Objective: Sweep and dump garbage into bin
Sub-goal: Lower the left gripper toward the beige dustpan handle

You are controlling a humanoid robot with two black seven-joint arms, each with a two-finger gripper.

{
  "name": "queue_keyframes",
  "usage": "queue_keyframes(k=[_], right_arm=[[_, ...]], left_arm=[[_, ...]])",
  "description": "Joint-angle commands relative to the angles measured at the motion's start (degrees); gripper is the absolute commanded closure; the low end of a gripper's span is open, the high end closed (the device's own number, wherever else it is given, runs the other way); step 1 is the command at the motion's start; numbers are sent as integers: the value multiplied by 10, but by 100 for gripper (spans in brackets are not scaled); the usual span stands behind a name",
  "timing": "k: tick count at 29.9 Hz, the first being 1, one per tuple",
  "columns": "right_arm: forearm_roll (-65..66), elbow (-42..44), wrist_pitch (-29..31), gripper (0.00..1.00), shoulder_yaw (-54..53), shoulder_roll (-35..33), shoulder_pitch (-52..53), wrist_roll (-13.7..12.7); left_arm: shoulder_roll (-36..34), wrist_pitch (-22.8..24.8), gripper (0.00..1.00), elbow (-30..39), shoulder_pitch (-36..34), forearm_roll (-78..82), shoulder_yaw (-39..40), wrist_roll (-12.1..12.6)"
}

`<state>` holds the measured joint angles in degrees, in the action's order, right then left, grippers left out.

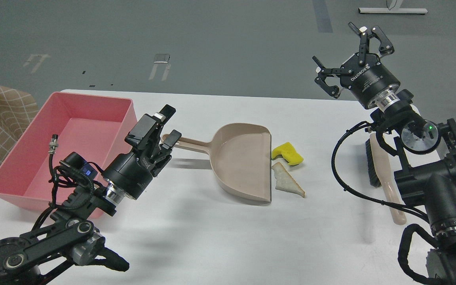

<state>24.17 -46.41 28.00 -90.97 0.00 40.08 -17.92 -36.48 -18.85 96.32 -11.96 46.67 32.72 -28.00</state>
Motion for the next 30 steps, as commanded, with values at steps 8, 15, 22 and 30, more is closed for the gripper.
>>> queue_keyframes(k=[8, 15, 22, 30], right_arm=[[1, -1, 0, 0, 0, 0, 1, 0], [1, -1, 0, 0, 0, 0, 1, 0], [1, -1, 0, 0, 1, 0, 1, 0], [1, -1, 0, 0, 1, 0, -1, 0]], left_arm=[[2, -92, 2, -2, 0, 57, -77, 0], [-9, -92, 2, -25, -5, 81, -125, 0], [-2, -92, 2, -62, -32, 81, -159, 0], [32, -92, 2, -123, -51, 81, -159, 30]])
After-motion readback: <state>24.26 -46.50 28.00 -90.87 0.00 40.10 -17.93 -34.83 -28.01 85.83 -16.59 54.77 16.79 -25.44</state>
